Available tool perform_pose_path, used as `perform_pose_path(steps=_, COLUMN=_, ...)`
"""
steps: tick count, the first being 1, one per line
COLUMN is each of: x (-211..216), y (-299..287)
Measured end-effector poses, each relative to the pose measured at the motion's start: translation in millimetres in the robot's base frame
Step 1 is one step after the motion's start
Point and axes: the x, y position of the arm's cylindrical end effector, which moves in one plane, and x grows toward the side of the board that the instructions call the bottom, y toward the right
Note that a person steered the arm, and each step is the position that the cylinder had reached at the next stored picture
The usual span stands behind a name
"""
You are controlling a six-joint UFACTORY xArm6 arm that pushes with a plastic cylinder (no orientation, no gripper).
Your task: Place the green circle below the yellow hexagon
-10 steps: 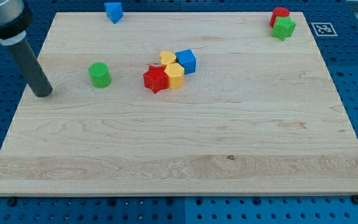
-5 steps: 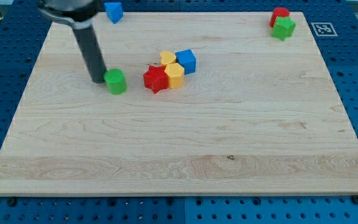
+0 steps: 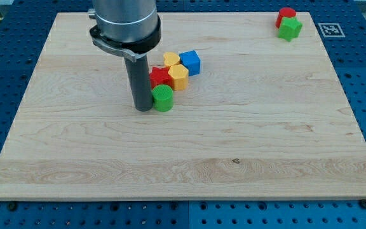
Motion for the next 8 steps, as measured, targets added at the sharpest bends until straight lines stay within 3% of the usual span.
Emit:
perform_pose_path(steps=3, x=0.0, y=32.5)
perform_pose_path(steps=5, x=22.8, y=56.3)
perform_pose_path(steps=8, x=14.2, y=94.5)
